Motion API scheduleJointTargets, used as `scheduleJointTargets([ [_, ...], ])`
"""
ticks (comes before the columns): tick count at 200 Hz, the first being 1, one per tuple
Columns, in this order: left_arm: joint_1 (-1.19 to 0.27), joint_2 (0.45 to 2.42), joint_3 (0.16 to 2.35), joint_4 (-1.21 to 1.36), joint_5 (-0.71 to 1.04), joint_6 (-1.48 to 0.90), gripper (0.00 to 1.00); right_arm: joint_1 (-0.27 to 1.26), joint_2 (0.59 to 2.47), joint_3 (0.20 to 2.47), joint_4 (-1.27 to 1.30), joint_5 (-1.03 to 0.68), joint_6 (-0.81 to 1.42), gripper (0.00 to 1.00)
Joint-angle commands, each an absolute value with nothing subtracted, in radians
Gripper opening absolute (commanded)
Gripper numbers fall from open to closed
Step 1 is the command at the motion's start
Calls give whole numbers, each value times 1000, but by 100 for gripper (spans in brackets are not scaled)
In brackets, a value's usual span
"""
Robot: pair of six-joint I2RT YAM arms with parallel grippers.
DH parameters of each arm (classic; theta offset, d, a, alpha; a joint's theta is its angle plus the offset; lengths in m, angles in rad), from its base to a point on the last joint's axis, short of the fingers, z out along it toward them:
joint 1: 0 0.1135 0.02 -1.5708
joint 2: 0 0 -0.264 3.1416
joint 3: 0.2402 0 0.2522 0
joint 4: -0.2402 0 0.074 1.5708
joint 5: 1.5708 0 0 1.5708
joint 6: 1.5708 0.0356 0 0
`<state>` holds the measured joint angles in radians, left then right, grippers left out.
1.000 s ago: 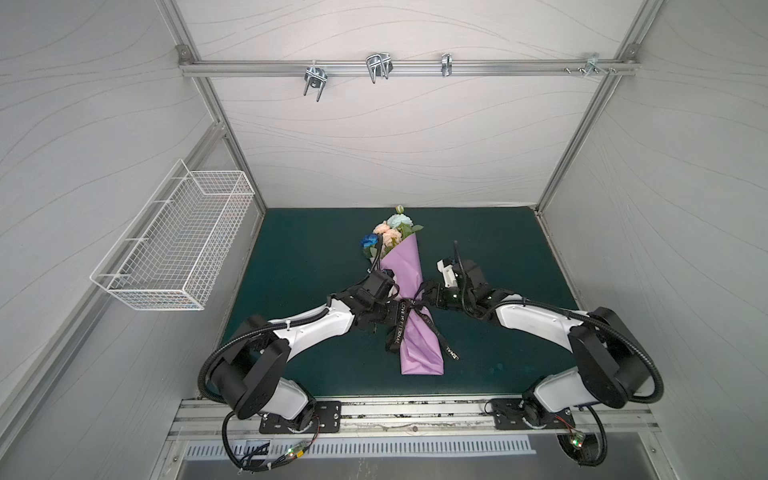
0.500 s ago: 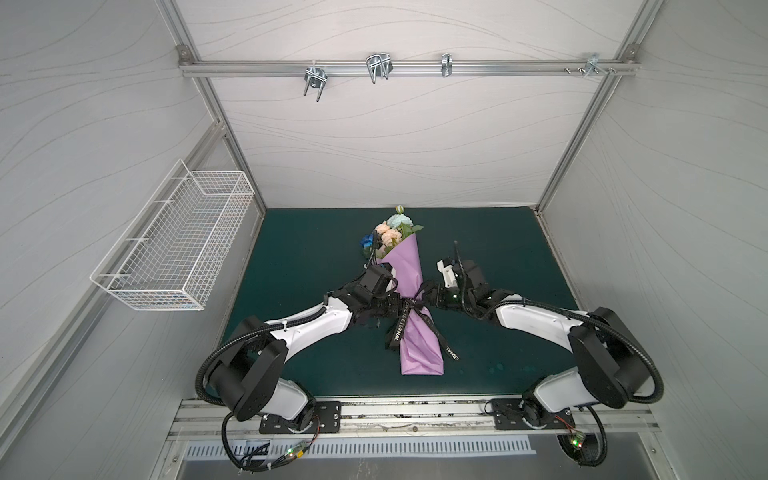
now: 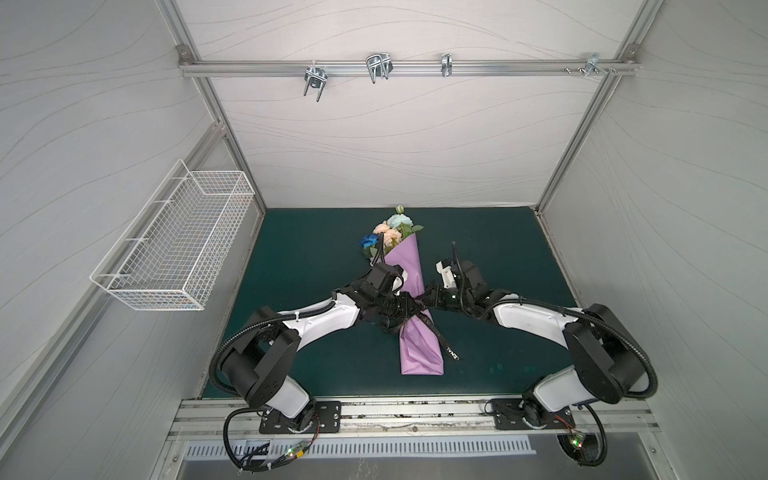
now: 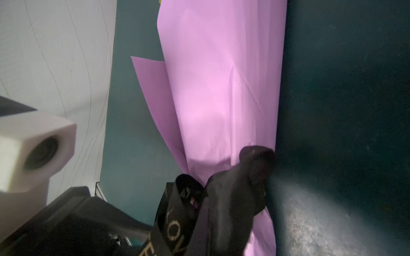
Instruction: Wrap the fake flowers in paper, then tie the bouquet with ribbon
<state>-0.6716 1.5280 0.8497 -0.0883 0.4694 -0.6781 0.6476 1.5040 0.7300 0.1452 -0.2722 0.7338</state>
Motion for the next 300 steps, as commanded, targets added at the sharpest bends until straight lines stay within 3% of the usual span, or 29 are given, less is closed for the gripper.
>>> scheduleJointTargets([
  [1,-676,1504,888,-158,544,-699,25,645,1514,715,178,-289,727,0],
  [58,-676,1348,903,-414,131,-481,28,645,1504,711,179,-296,721,0],
  [118,-751,1290,826,-293,142,-196,49,645,1494,720,164,-291,720,0],
  [190,-852,1396,830,-204,-43,-54,55,644,1502,727,161,-295,727,0],
  [242,-856,1480,860,-195,-127,-67,54,644,1504,732,164,-300,729,0],
  [300,-856,1513,900,-173,-84,-97,34,646,1511,738,166,-306,734,0],
])
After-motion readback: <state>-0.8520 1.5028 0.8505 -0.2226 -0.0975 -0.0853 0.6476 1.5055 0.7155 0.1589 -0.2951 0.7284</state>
